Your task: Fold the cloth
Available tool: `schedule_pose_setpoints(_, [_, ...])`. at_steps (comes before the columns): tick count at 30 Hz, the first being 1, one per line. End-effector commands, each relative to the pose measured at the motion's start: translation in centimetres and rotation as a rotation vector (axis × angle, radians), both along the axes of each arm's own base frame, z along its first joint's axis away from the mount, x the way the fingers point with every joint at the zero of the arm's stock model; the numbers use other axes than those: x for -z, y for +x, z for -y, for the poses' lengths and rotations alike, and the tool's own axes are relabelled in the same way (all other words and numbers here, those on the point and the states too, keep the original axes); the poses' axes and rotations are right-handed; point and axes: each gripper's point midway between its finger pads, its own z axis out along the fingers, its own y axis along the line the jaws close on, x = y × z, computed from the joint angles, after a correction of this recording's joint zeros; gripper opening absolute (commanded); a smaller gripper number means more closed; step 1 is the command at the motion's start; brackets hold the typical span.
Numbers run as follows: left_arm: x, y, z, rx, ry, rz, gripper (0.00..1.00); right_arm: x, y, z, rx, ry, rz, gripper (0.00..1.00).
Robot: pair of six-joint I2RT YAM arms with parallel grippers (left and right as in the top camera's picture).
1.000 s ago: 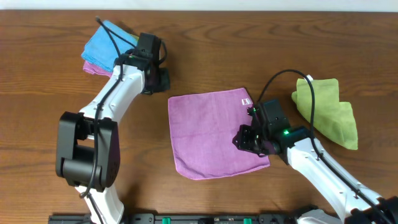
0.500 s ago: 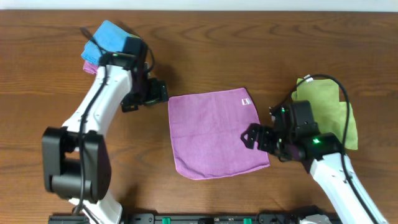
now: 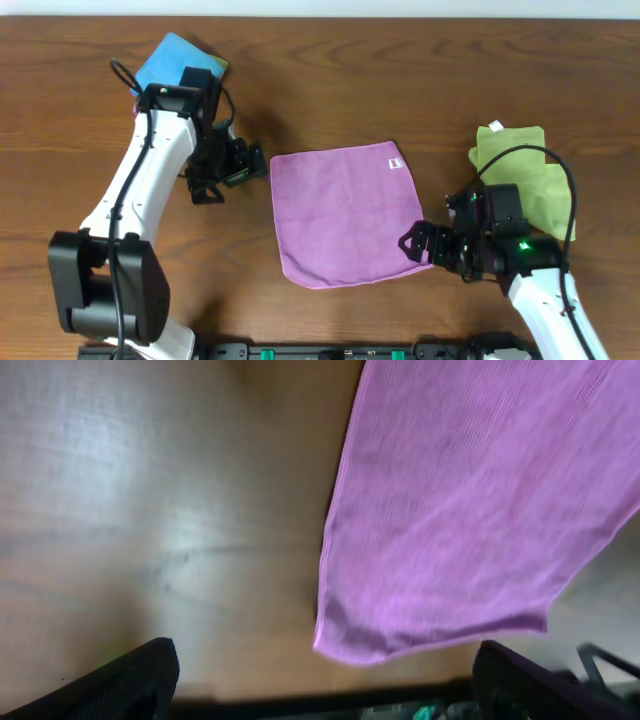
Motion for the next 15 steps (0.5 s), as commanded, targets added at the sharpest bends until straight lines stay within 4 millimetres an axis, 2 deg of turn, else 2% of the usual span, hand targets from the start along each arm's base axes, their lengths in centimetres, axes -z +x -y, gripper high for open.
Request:
schedule_pose_setpoints(1, [-2.5,-0.7,-0.2,0.014,-0.007,0.061,0.95,-0.1,0.0,-0.3,-0.015,0.027,0.018,0.99])
schedule_pose_setpoints(9, [-7.1,-4.5,-1.2,-0.053,0.014,0.136,0.95,-0.5,1.2,-0.4,-0.025,0.032,0.076,0.99])
schedule_pose_setpoints(12, [-7.3,-6.1,-1.3,-0.103,0.011,0.137,0.95,-0.6,1.4,-0.4,-0.025,0.032,0.085,0.99])
schedule_pose_setpoints(15, [-6.2,-8.2,-1.2,-0.146,-0.012,0.11,0.95,-0.6,1.3,-0.4,-0.025,0.032,0.085,0.99])
